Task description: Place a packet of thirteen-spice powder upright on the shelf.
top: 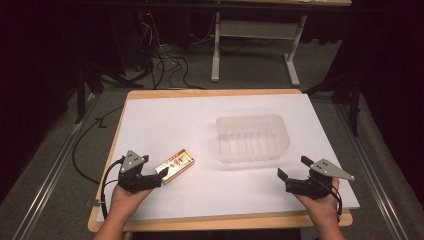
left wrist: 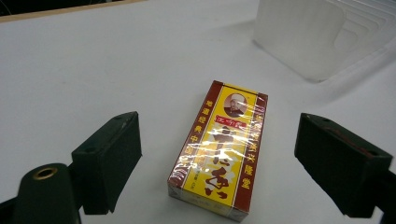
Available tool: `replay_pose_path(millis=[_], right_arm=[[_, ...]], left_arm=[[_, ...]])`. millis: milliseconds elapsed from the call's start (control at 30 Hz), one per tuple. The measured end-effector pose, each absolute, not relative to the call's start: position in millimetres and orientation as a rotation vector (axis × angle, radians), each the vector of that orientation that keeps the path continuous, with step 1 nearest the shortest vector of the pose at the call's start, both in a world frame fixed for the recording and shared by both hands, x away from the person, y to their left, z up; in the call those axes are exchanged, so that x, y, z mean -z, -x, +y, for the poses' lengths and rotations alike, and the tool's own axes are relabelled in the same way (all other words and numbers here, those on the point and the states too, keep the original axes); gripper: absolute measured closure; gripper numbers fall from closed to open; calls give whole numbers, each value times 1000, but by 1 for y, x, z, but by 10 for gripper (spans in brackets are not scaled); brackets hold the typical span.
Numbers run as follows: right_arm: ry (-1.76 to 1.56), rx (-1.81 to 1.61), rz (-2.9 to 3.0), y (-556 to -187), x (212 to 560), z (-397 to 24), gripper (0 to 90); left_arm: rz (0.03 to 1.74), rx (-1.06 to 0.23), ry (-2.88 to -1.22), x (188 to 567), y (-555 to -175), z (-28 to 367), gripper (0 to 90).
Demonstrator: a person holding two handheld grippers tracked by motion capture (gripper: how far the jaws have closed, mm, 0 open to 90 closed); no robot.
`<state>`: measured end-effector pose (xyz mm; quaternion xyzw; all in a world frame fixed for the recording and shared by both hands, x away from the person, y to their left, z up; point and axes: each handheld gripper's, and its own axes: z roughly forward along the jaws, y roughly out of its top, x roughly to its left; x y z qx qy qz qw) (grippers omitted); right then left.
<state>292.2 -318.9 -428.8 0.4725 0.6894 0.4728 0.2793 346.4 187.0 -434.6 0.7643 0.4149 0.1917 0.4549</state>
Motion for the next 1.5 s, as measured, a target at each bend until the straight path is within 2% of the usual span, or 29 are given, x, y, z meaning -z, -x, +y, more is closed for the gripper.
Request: replay_pose_path(millis=[433, 933, 1067, 1200, 1500], right_arm=[[-1267, -1304, 1881, -294, 433, -317, 1], [-1268, -1324, 1895, -295, 435, -315, 1], [-1284, -1329, 1914, -297, 437, -315, 1], [-1277, -1323, 1931, -299, 439, -314, 1], [-1293, -1319, 1940, -301, 441, -315, 1]], left_arm=[[964, -525, -1937, 436, -344, 181, 125], [970, -554, -1988, 444, -351, 175, 134], [1006, -504, -2016, 448, -357, 173, 65], [1010, -485, -2040, 450, -361, 171, 32], [1037, -412, -2162, 466, -380, 160, 2]])
